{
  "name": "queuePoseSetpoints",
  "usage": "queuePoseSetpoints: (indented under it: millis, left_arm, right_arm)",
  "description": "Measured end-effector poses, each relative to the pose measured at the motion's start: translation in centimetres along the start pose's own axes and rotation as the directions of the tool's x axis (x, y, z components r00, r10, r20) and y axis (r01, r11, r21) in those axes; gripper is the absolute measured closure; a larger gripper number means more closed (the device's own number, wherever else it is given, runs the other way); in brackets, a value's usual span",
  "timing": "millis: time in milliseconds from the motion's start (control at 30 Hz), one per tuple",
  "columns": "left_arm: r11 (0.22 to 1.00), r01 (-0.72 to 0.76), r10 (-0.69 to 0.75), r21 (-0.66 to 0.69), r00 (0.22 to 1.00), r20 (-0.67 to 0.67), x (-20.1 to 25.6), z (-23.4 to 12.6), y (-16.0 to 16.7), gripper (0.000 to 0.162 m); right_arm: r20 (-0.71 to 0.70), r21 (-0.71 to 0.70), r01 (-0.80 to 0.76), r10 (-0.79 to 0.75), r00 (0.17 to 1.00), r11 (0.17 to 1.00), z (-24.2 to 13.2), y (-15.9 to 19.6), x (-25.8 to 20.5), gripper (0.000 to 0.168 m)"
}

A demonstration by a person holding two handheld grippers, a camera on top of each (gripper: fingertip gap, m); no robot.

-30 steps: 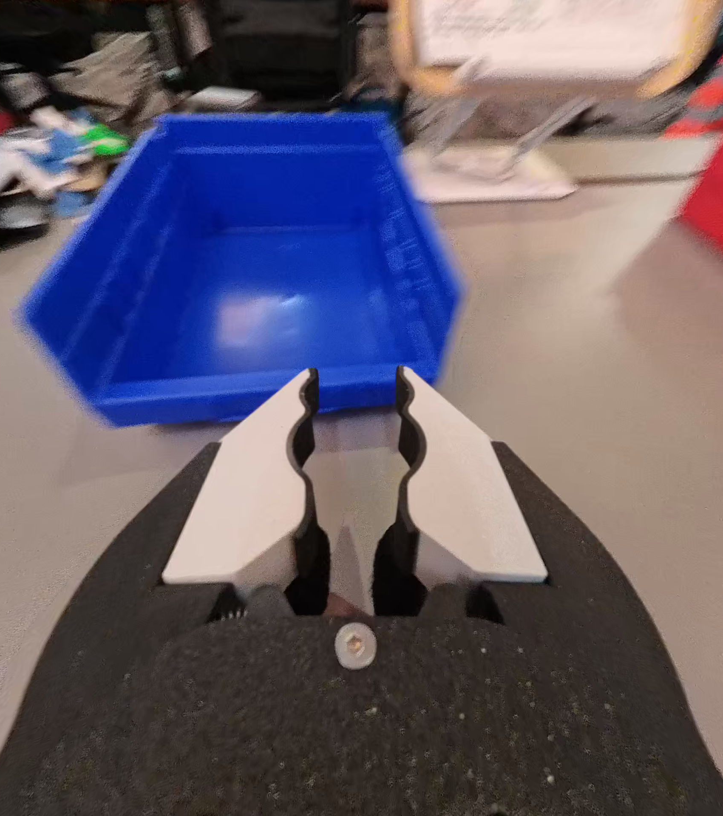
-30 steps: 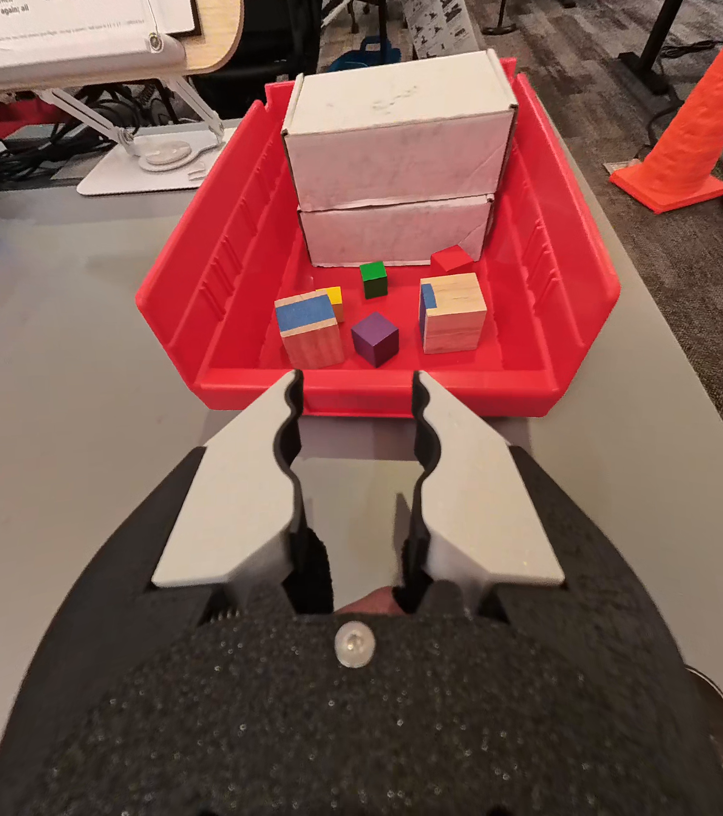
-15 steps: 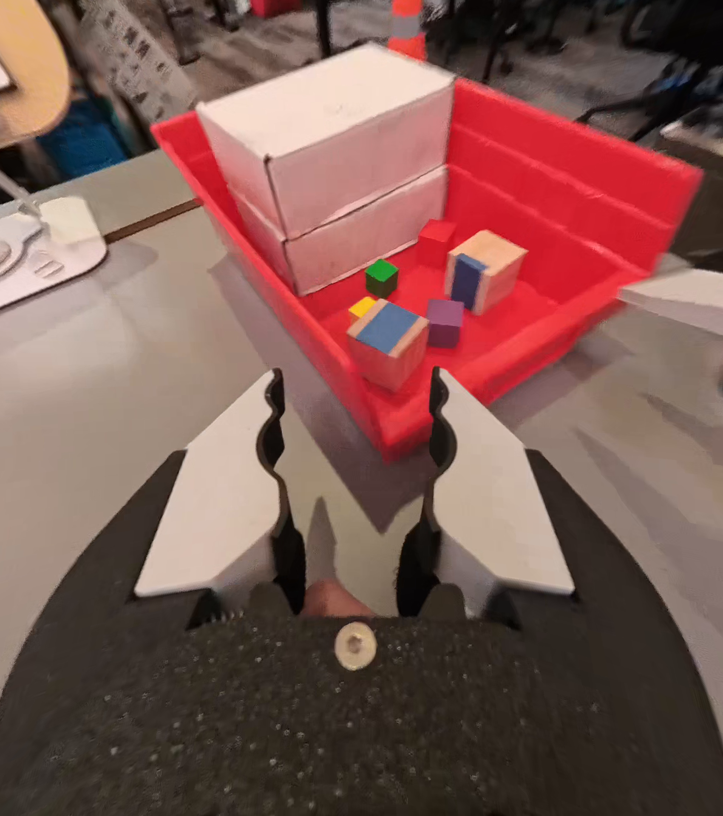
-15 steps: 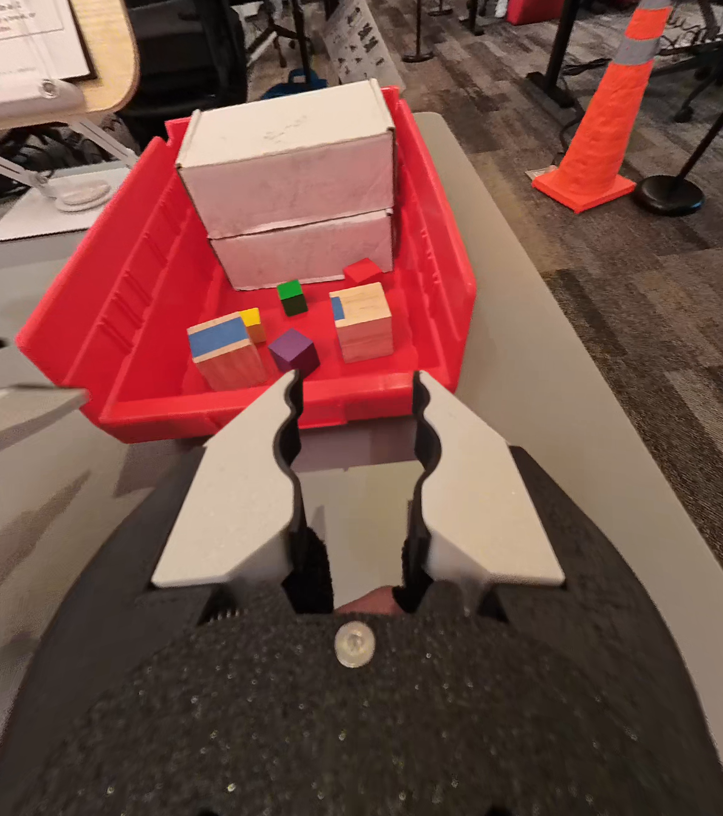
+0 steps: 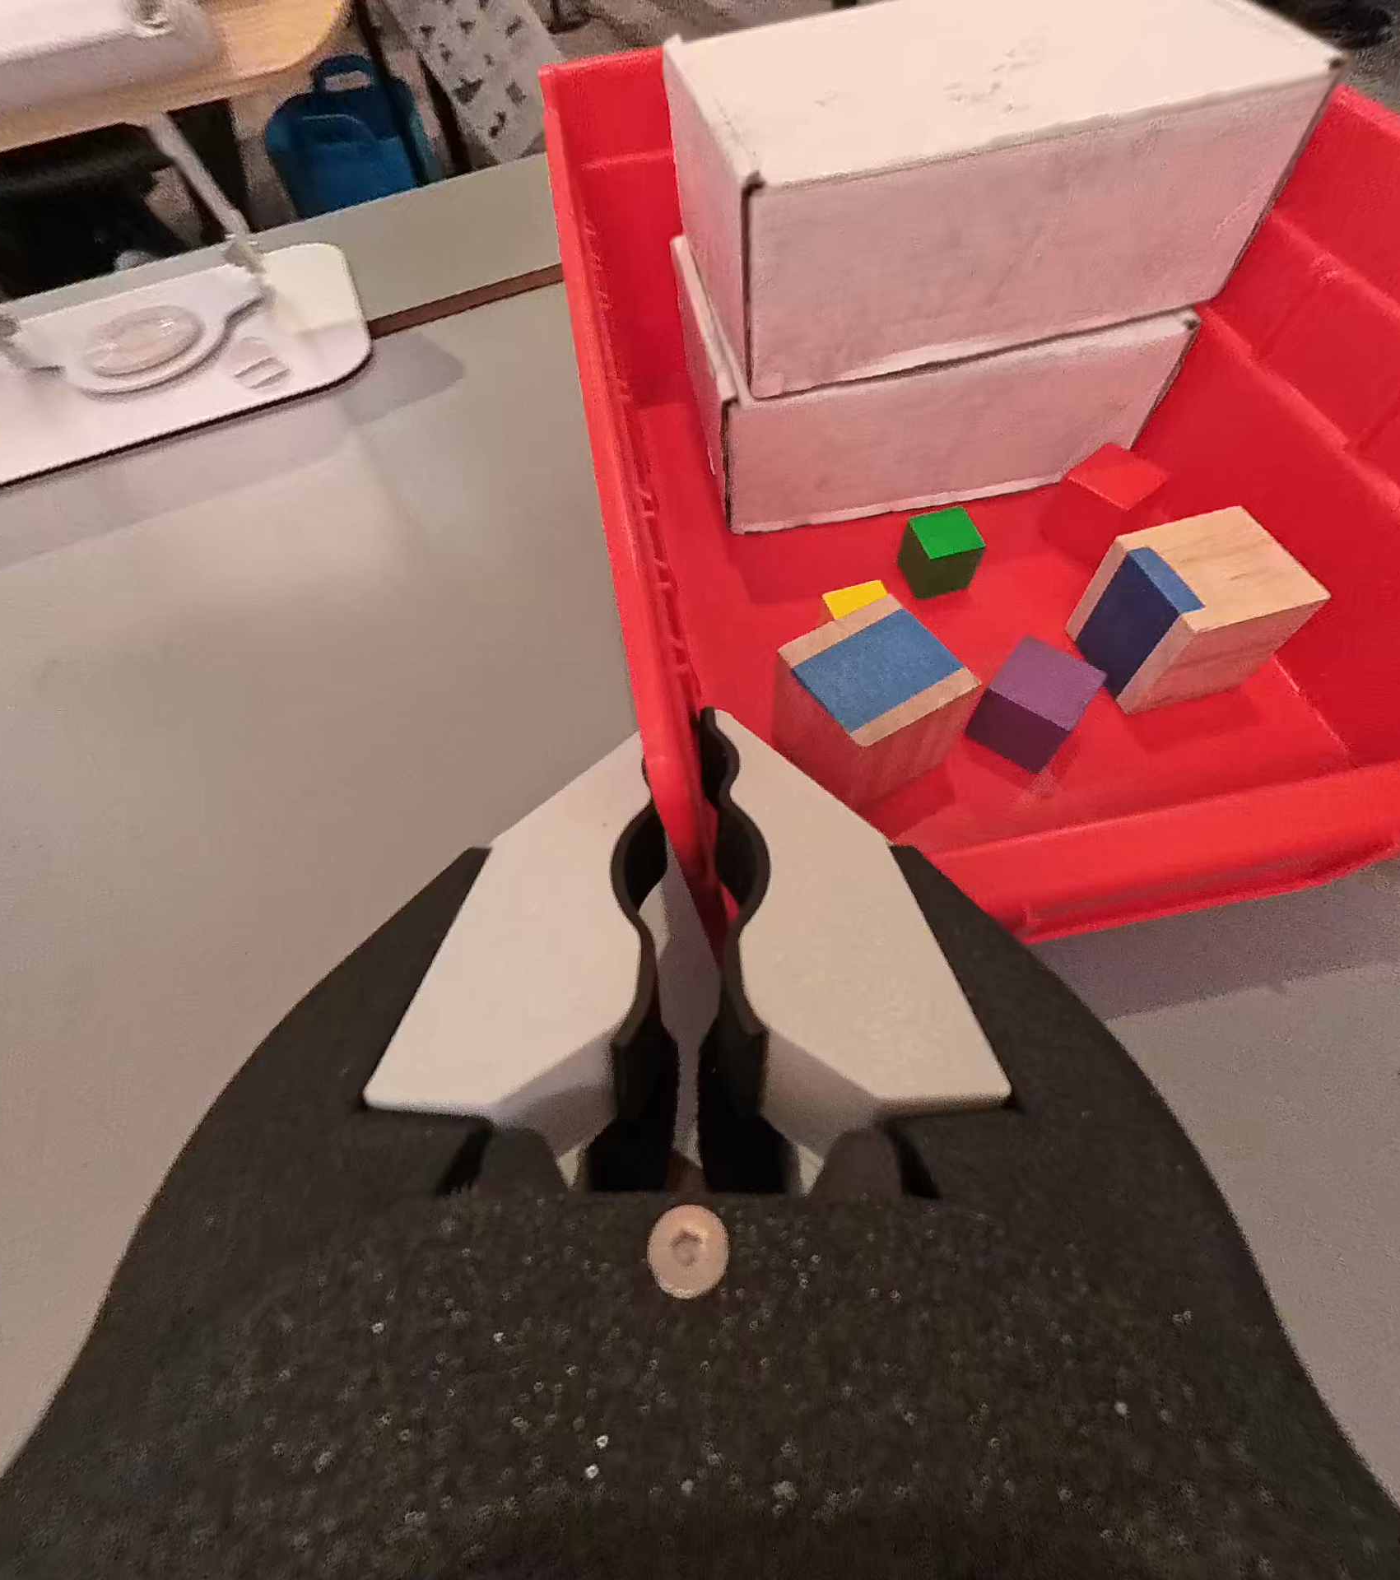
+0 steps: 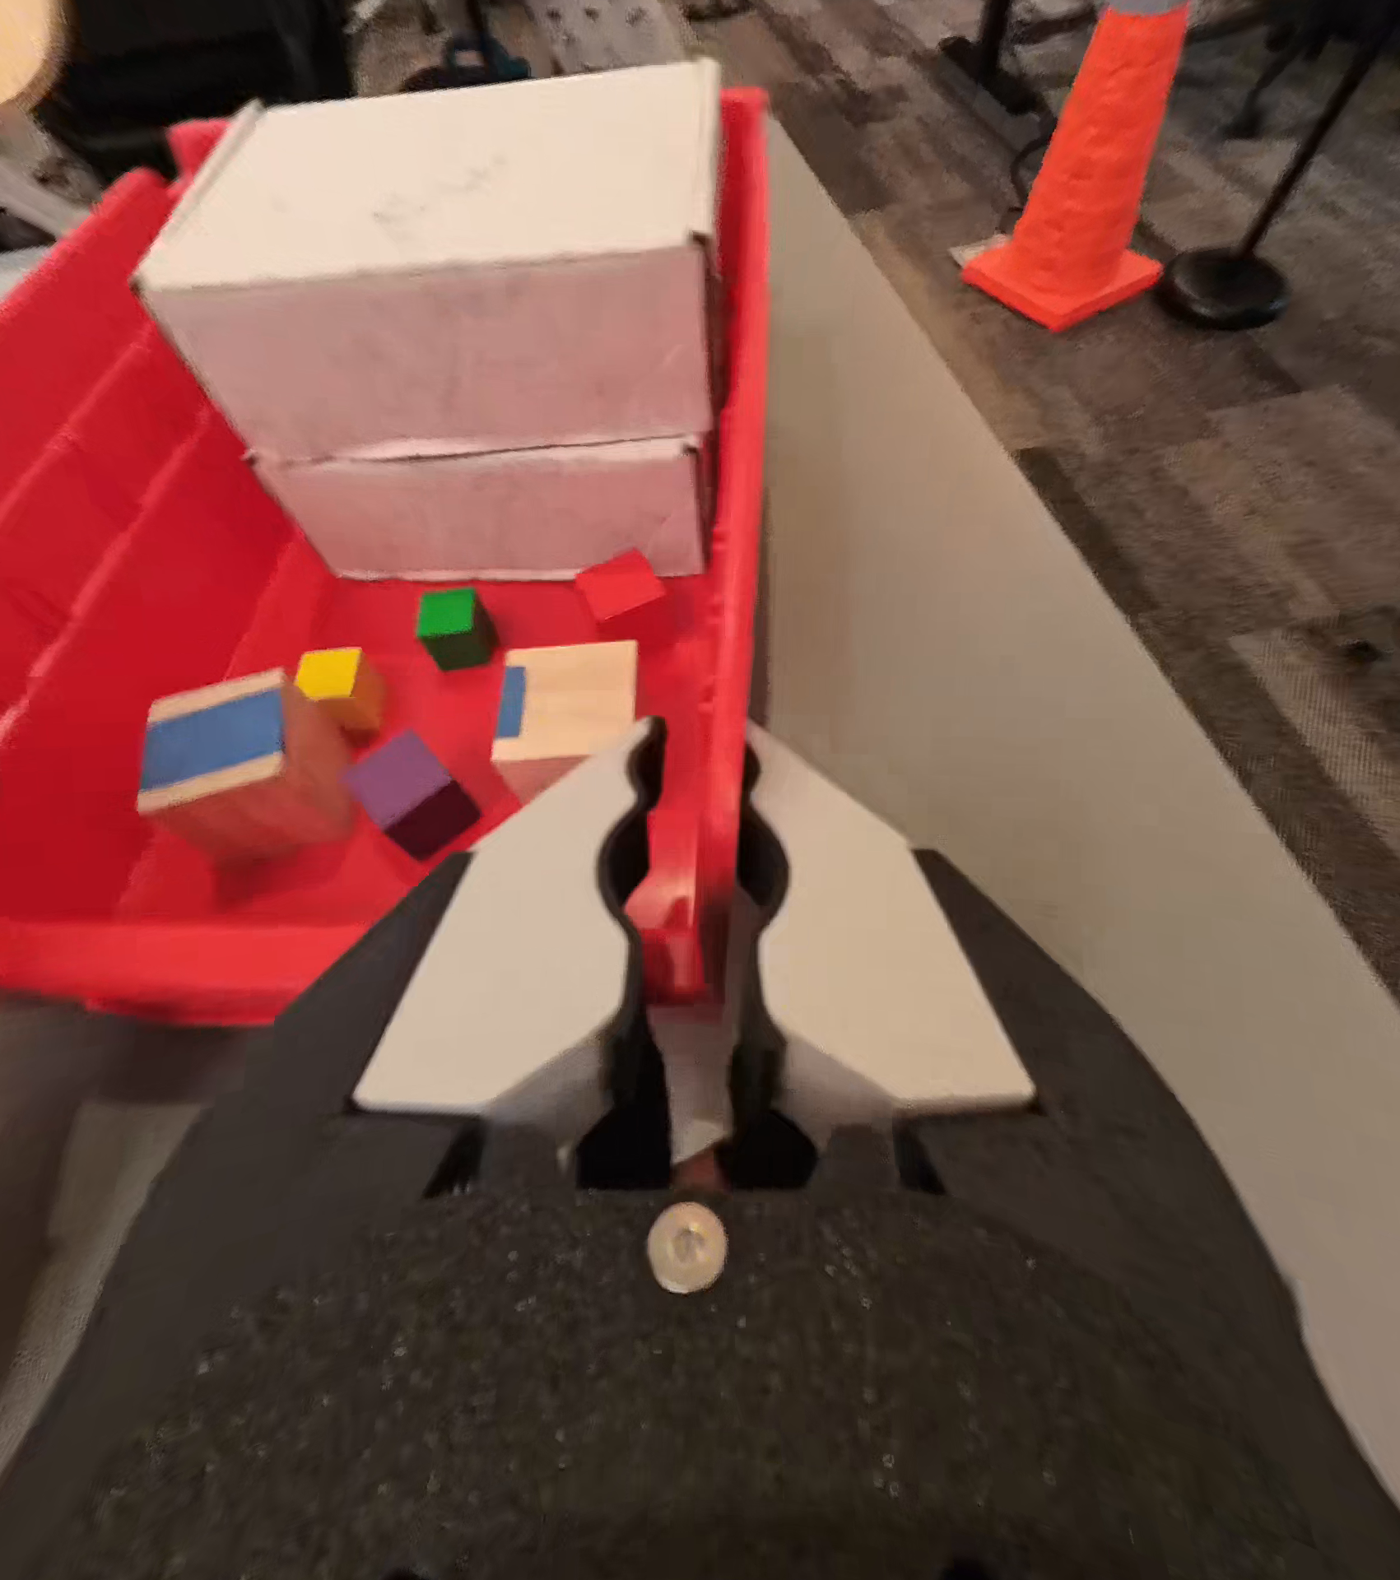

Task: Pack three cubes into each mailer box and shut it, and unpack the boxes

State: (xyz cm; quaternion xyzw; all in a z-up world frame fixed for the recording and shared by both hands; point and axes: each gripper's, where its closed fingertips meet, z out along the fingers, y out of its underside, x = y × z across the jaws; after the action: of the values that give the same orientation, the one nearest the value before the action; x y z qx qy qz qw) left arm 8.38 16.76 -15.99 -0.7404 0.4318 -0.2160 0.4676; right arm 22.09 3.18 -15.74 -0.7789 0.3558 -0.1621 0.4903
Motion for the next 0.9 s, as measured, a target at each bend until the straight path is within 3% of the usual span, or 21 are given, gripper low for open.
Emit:
queuePoseSetpoints:
  millis: [33, 167, 333, 567, 733, 800, 900]
  left_arm:
    - [1.0, 0.01, -0.011, 0.003, 1.0, 0.011, -0.4, -0.7, 0.2, 0.162]
    - [0.998, 0.03, -0.034, 0.055, 0.997, 0.073, -4.9, -3.6, 0.2, 0.162]
    - [0.995, 0.049, -0.066, 0.089, 0.979, 0.192, -15.0, -7.5, 0.9, 0.162]
    - [0.994, 0.105, -0.104, 0.009, 0.96, 0.26, -26.3, -8.9, 5.7, 0.162]
    - [0.998, 0.046, -0.037, -0.049, 0.985, 0.168, -27.0, -8.5, 7.3, 0.153]
    - [1.0, 0.004, 0.0, -0.025, 0.986, 0.169, -27.1, -10.7, 6.1, 0.126]
    - [0.992, 0.074, -0.086, 0.102, 0.989, 0.116, -28.5, -16.4, 3.3, 0.126]
  right_arm:
    - [-0.031, -0.019, -0.056, 0.056, 0.998, 0.998, -0.2, 0.2, 0.0, 0.164]
    - [-0.004, 0.008, -0.042, 0.042, 0.999, 0.999, -1.4, -0.6, -4.4, 0.165]
    - [0.108, 0.077, 0.051, -0.059, 0.992, 0.996, -1.8, -2.2, -15.1, 0.165]
    - [0.236, 0.03, 0.104, -0.108, 0.966, 0.994, 0.6, 0.9, -28.0, 0.165]
    - [0.193, 0.055, 0.217, -0.223, 0.955, 0.975, 1.3, 1.7, -29.7, 0.163]
    - [0.181, 0.075, 0.266, -0.276, 0.944, 0.961, 0.3, 1.1, -29.0, 0.157]
    - [0.189, 0.218, 0.295, -0.337, 0.922, 0.93, -4.6, -1.1, -27.9, 0.149]
